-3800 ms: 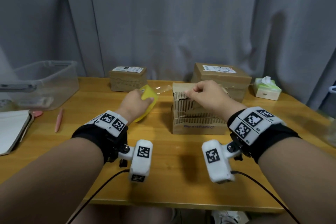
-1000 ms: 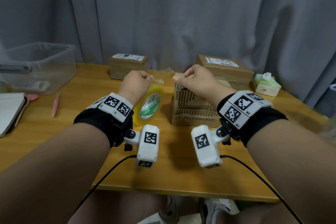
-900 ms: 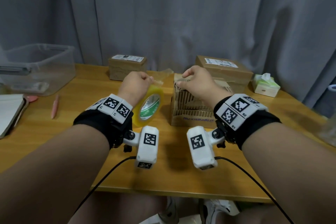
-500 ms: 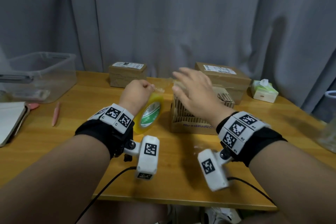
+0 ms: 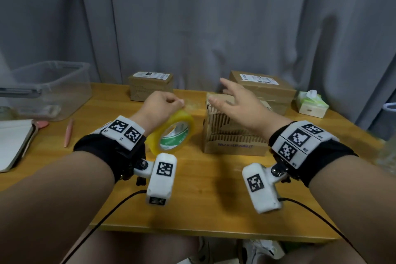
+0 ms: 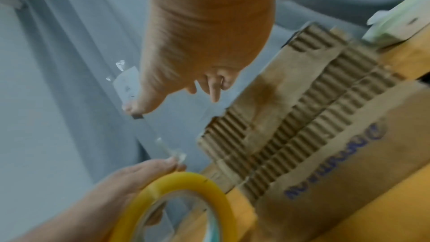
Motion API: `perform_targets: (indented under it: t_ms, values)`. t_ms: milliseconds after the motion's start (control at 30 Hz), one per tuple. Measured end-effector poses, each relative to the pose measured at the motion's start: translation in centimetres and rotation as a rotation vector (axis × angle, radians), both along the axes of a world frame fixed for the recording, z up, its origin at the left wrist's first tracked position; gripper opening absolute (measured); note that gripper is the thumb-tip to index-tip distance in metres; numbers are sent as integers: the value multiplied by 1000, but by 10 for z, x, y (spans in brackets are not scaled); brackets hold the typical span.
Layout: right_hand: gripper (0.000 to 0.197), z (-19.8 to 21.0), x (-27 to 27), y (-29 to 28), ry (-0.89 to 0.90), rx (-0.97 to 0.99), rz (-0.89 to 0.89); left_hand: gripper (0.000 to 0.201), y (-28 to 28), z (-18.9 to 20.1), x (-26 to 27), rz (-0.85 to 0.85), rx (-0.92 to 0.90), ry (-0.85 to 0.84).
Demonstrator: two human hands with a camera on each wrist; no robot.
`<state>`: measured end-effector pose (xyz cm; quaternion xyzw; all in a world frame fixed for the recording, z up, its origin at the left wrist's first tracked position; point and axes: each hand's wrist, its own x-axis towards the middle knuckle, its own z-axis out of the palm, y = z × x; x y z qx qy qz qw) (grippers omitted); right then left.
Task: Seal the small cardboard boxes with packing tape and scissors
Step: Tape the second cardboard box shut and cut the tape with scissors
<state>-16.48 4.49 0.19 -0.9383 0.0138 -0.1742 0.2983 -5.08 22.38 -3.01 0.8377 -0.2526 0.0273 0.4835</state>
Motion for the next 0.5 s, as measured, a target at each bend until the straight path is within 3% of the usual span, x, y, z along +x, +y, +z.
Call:
perform_targets:
  t_ms: [100,133,200,300,433,500]
  values:
    - [90,13,10,23,-7,113,-3,14,-2,10,-6,-38,43,-62]
    - [83,16,14,29,34,73,-8,13,-3,13,-7,-55,48,-77]
    - [49,20,21,35,80,-32,-35,11,-4,20,-11,-91,61,-100]
    - [23,25,27,31,115,61,-78,17,-3,28,-14,-125,79,-128]
    - [17,36,26,28,109,264,-62,30,3,35,-19,-143,133,-109]
    - [18,40,26,31,75,350,-73,35,7,36,-23,-184,89,36]
